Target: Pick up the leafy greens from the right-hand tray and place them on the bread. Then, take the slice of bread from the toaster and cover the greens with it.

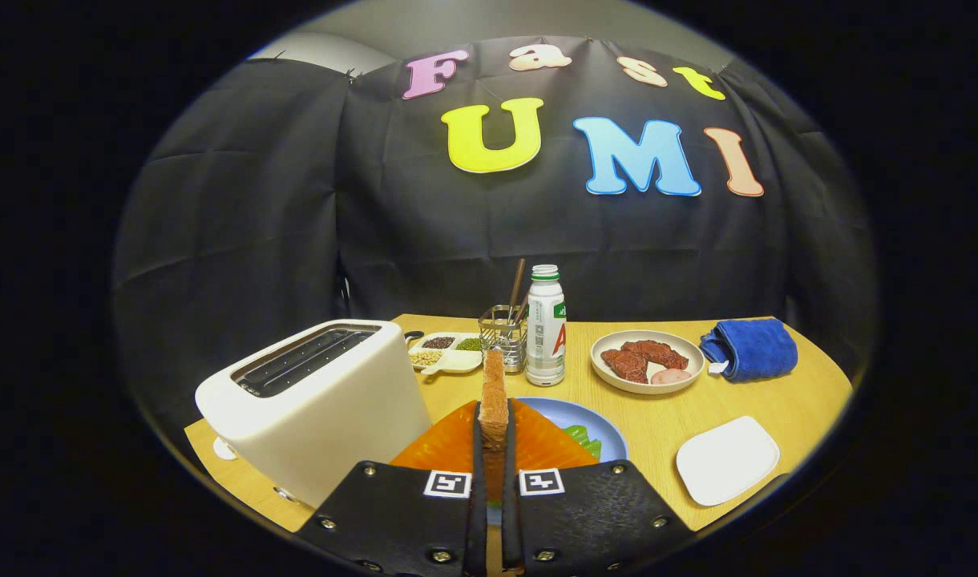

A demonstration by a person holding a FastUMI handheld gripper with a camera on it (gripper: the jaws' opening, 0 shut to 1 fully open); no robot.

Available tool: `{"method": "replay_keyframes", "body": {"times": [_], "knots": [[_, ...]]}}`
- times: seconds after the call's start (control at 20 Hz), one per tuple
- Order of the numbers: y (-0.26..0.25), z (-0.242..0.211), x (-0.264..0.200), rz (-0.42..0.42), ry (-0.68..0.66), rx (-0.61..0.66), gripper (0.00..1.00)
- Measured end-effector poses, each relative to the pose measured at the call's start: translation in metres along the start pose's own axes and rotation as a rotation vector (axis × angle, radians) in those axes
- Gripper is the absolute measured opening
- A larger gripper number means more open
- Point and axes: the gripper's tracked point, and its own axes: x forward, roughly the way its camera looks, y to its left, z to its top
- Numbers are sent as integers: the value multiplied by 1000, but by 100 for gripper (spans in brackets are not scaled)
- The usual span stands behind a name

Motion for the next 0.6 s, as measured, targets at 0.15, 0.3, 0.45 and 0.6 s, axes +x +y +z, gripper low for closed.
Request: {"method": "replay_keyframes", "body": {"times": [0.15,0.3,0.45,0.6], "knots": [[11,0,5,19,-4,13,8],[17,-4,11,39,6,25,8],[17,-17,16,50,31,15,8],[7,-15,18,28,14,21,8]]}}
